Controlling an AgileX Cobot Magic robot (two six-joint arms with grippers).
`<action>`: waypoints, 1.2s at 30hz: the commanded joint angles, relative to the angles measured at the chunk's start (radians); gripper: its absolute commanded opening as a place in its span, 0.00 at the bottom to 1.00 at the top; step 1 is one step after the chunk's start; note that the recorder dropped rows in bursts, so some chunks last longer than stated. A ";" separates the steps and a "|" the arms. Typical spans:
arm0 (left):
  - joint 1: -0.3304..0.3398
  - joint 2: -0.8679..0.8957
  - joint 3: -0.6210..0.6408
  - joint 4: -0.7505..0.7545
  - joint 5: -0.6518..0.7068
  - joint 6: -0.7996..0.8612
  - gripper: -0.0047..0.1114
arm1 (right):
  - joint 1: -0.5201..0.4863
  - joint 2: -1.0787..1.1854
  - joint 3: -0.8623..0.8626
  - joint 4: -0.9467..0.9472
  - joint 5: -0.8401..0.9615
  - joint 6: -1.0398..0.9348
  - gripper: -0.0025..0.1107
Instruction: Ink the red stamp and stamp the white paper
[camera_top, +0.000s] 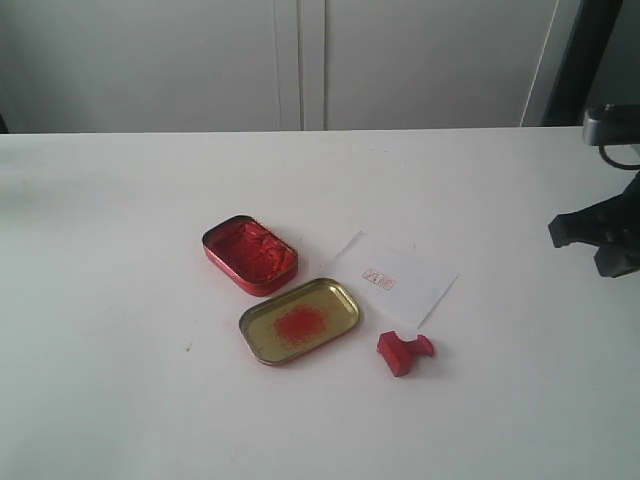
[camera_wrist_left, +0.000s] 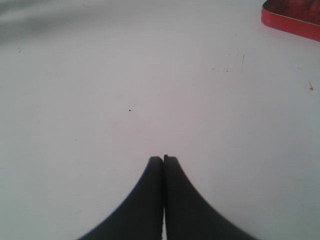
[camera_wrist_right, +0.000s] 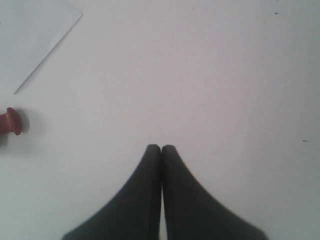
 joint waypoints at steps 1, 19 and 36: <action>0.003 -0.004 0.004 -0.001 -0.002 -0.008 0.04 | -0.008 -0.084 0.034 -0.015 -0.001 -0.013 0.02; 0.003 -0.004 0.004 -0.001 -0.002 -0.008 0.04 | -0.008 -0.427 0.114 -0.023 -0.003 -0.013 0.02; 0.003 -0.004 0.004 -0.001 -0.002 -0.008 0.04 | -0.008 -0.881 0.274 -0.023 -0.024 -0.013 0.02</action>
